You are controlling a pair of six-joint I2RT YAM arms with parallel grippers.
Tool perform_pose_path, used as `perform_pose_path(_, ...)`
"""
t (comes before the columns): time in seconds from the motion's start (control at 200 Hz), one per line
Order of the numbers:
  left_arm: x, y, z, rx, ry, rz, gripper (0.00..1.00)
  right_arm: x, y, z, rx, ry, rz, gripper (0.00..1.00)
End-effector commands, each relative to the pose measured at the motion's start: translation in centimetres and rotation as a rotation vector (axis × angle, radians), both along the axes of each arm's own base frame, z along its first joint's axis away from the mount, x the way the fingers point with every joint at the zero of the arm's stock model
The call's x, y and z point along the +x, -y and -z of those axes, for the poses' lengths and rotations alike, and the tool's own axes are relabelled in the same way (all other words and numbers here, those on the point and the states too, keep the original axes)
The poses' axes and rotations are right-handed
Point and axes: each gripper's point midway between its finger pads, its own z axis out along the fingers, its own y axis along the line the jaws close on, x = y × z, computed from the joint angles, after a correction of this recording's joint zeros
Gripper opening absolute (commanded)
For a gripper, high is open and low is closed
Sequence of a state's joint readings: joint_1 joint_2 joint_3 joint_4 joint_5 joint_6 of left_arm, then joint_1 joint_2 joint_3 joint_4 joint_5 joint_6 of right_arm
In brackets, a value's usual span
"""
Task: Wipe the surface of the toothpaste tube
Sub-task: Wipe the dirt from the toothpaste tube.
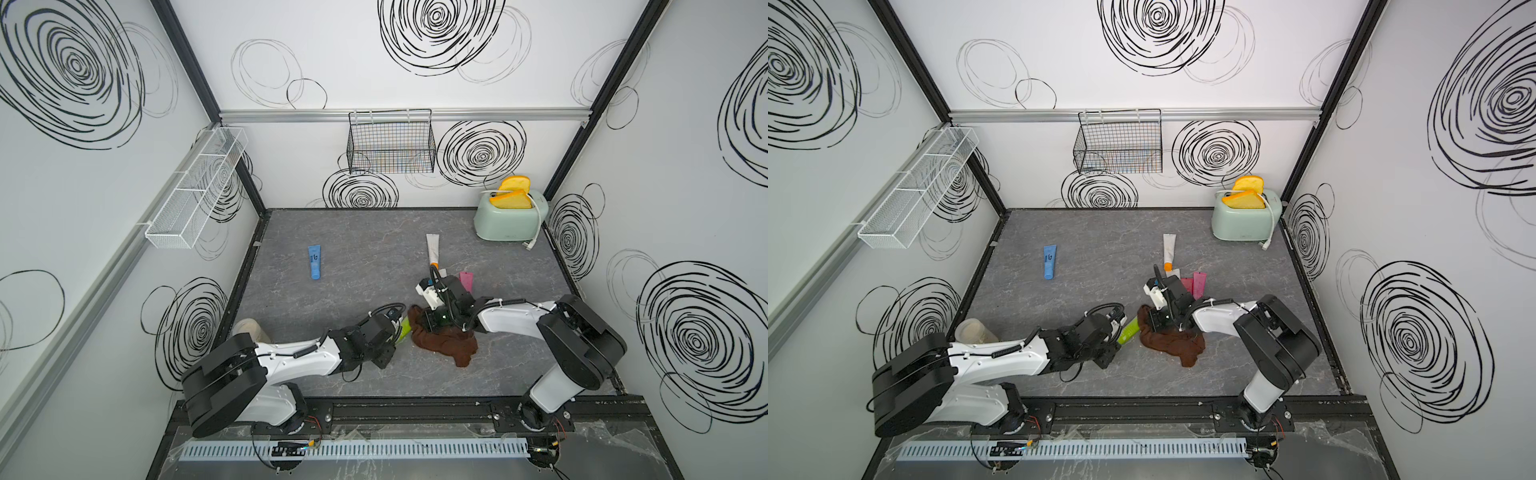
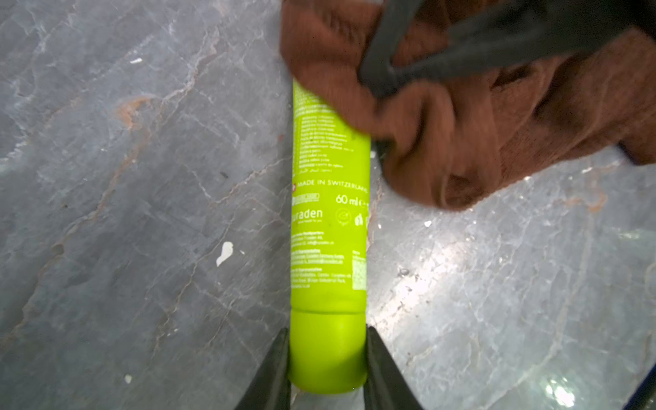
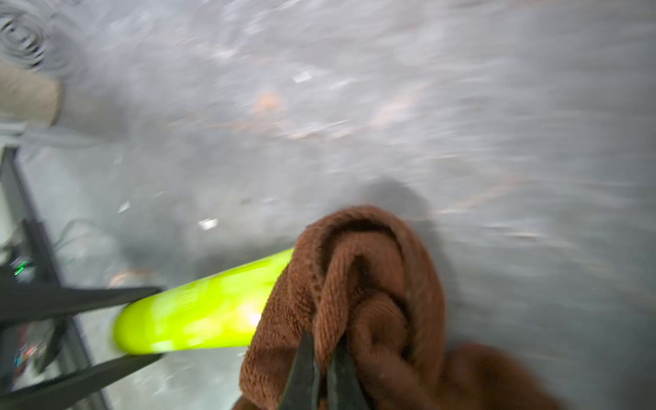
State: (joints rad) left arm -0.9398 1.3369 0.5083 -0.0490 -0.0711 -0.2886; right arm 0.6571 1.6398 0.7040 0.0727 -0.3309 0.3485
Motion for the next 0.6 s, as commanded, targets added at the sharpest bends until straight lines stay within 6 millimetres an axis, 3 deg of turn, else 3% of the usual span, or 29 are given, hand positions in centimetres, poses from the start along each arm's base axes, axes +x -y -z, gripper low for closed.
perform_pose_path(0.0,0.4,1.2,-1.5,-0.065,0.043,0.021,0.0,-0.9,1.7,1.8,-0.066,-0.028,0.0,0.0)
perform_pose_path(0.06,0.4,1.2,-1.4,-0.06,0.04,0.02,0.0,-1.7,0.7,1.3,-0.042,-0.03,-0.029,0.0)
perform_pose_path(0.265,0.4,1.3,-1.2,-0.055,0.033,0.024,0.0,-7.9,-4.8,0.3,0.025,-0.07,-0.181,0.0)
perform_pose_path(0.37,0.4,1.3,-1.2,-0.057,0.035,0.022,0.0,-10.0,-6.5,0.2,0.051,-0.088,-0.224,0.0)
perform_pose_path(0.465,0.4,1.3,-1.2,-0.057,0.035,0.024,0.0,-10.0,-6.6,0.5,0.043,-0.086,-0.223,0.0)
perform_pose_path(0.595,0.4,1.3,-1.4,-0.061,0.038,0.025,0.0,-7.0,-4.3,1.6,-0.025,-0.063,-0.152,0.0)
